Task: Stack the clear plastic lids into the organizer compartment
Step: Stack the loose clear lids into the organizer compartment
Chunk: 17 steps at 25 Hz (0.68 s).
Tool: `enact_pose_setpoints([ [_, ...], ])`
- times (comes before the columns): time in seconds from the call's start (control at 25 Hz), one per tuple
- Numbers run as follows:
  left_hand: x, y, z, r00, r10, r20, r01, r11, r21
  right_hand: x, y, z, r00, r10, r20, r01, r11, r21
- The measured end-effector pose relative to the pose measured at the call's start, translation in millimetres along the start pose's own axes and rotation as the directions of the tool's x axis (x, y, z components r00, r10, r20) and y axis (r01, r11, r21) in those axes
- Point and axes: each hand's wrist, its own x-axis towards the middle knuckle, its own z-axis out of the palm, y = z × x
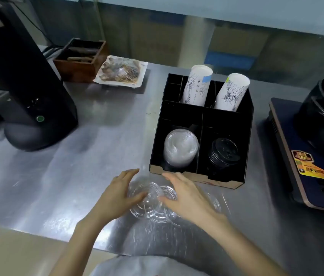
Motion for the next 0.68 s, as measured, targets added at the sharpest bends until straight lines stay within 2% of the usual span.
enact_pose_setpoints([
  [0.24,-6,-18,16,0.999,-0.028,0.035,0.027,0.999,0.033,8,0,24,0.997,-0.063,0.050,0.066,0.996,-0.056],
  [0.4,-7,-29,29,0.997,-0.049,0.053,0.042,0.991,0.127,15,2,35,0.994,-0.076,0.073,0.085,0.988,-0.126],
  [0.68,-11,-35,43,0.999,-0.003,0.048,-0.008,0.975,0.220,17,4,42,0.993,-0.079,0.091,0.092,0.985,-0.144],
])
